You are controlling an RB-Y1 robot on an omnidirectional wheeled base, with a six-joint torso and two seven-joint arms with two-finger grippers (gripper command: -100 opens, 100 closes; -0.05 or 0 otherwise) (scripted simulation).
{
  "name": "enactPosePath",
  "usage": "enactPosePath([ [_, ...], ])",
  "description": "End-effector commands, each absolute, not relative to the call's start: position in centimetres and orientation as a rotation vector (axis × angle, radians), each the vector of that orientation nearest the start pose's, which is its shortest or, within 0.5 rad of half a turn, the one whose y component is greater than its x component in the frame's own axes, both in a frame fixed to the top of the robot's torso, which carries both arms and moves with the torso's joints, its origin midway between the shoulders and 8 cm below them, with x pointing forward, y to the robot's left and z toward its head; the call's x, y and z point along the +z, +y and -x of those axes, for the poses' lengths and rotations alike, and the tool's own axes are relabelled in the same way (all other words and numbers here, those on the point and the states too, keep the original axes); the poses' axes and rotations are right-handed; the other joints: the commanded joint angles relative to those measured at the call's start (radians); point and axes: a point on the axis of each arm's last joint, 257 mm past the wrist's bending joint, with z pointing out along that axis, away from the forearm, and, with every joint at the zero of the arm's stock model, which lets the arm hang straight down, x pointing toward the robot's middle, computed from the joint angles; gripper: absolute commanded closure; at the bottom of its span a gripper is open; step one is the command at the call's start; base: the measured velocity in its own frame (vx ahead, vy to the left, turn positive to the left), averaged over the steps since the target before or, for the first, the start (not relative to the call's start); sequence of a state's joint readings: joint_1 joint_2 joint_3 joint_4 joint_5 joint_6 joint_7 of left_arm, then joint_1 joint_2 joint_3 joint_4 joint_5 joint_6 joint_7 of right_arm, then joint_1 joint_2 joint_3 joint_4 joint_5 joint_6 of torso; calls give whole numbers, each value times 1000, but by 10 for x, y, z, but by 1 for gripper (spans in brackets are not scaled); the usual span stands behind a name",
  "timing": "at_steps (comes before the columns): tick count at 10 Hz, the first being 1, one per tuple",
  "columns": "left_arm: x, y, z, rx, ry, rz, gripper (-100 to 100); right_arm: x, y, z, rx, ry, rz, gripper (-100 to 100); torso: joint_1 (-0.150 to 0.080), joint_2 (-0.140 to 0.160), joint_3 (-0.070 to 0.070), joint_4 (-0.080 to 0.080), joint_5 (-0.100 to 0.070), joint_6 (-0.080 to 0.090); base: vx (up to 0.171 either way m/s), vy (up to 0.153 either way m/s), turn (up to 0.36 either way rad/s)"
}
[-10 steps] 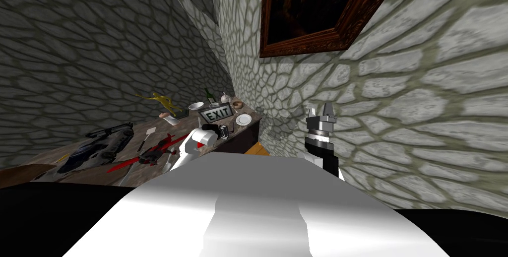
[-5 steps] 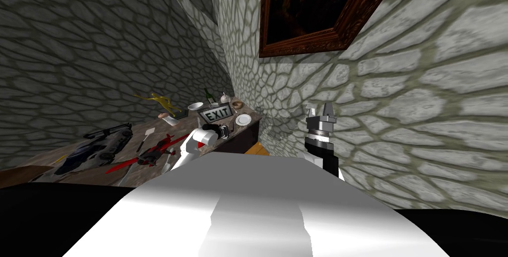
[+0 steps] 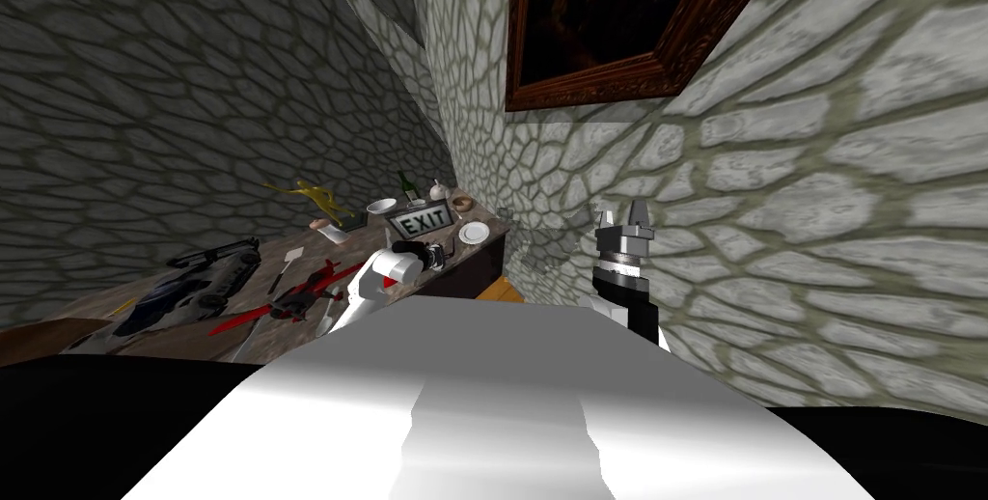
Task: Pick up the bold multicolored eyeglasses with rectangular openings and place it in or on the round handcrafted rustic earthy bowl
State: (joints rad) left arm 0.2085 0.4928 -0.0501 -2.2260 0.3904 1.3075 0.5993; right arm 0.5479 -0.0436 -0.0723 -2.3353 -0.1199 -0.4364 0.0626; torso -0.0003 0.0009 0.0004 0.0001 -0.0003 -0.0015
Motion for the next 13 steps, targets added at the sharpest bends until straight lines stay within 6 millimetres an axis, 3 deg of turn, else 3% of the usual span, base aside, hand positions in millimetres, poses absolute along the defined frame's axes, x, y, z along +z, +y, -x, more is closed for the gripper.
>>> enactPosePath([
  [1, -301, 280, -364, -761, 1591, 2201, 100, 25, -315, -334, 1225, 625, -704, 0, 0, 0, 0, 0, 0, 0, -11, 9, 15],
  [2, -303, 281, -366, -762, 1589, 2201, 100, 25, -315, -334, 1225, 625, -704, 0, 0, 0, 0, 0, 0, 0, -5, 5, 5],
  [3, -303, 281, -365, -761, 1589, 2202, 0, 25, -315, -334, 1225, 625, -704, 0, 0, 0, 0, 0, 0, 0, 0, 0, 0],
  [4, -294, 284, -381, -782, 1584, 2168, 100, 25, -315, -334, 1225, 625, -704, 0, 0, -1, 0, 0, 0, 0, -47, -15, -50],
  [8, -263, 299, -426, -822, 1563, 2059, 100, 25, -315, -334, 1225, 625, -704, 0, -3, 6, 4, 2, -1, 1, -113, -27, -63],
  [12, -227, 333, -476, -812, 1522, 1945, 100, 25, -315, -334, 1225, 625, -704, 0, -2, 10, 6, 3, -1, 1, -142, -15, -92],
  [13, -226, 333, -478, -814, 1520, 1944, 100, 25, -315, -334, 1225, 625, -704, 0, -2, 9, 6, 3, -1, 1, -88, -14, -25],
])
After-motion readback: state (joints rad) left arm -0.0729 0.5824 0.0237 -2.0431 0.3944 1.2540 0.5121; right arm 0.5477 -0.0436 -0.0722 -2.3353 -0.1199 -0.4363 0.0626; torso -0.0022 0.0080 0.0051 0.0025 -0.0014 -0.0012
